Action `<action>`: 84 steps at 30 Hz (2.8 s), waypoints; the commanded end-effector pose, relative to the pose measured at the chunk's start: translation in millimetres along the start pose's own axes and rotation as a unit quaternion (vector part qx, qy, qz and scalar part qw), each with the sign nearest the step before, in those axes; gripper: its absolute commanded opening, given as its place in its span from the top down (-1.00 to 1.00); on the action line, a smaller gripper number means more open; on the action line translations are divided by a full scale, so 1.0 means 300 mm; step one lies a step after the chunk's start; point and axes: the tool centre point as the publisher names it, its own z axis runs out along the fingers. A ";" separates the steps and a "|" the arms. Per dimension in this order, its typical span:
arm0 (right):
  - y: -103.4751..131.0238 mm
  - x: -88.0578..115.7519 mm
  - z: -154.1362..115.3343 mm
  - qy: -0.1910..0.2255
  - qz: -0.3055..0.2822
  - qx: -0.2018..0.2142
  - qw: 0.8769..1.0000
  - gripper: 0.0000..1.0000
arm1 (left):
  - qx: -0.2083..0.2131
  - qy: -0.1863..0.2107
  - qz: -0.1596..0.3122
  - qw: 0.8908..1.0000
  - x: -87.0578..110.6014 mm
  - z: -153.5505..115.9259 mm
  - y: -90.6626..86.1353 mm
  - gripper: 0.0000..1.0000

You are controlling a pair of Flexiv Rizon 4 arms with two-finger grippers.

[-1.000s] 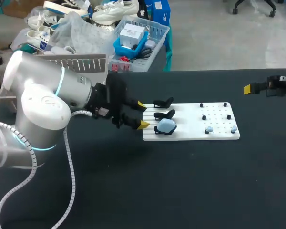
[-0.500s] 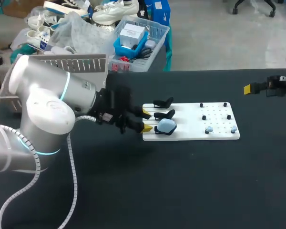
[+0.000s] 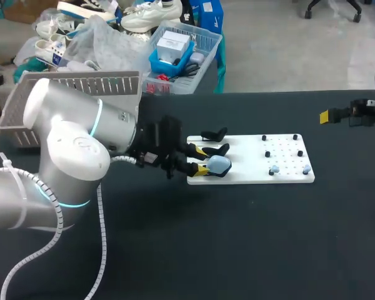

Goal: Pick up each earbud case from the left stands, insert the matching earbuds, close the lid, and place the case in the box.

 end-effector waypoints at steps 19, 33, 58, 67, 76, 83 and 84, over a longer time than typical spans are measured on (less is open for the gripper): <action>0.004 -0.002 -0.005 0.001 0.001 0.003 1.000 -1.00 | -0.014 0.001 -0.007 1.000 -0.002 0.056 0.017 0.16; 0.004 -0.002 -0.005 0.001 0.001 0.003 1.000 -1.00 | -0.013 0.000 -0.012 1.000 -0.007 0.056 0.012 0.26; 0.004 -0.002 -0.005 0.001 0.001 0.003 1.000 -1.00 | -0.009 -0.086 -0.055 0.995 -0.160 -0.099 0.028 1.00; 0.004 -0.002 -0.005 0.001 0.001 0.003 1.000 -1.00 | -0.005 -0.151 -0.041 0.988 -0.251 -0.127 -0.014 1.00; 0.004 -0.002 -0.005 0.001 0.001 0.003 1.000 -1.00 | -0.017 -0.202 0.000 0.979 -0.292 -0.097 -0.088 1.00; 0.004 -0.002 -0.005 0.001 0.001 0.003 1.000 -1.00 | -0.029 -0.226 0.033 0.973 -0.307 -0.063 -0.119 1.00; 0.004 -0.002 -0.005 0.001 0.001 0.003 1.000 -1.00 | -0.030 -0.227 0.035 0.973 -0.307 -0.062 -0.121 1.00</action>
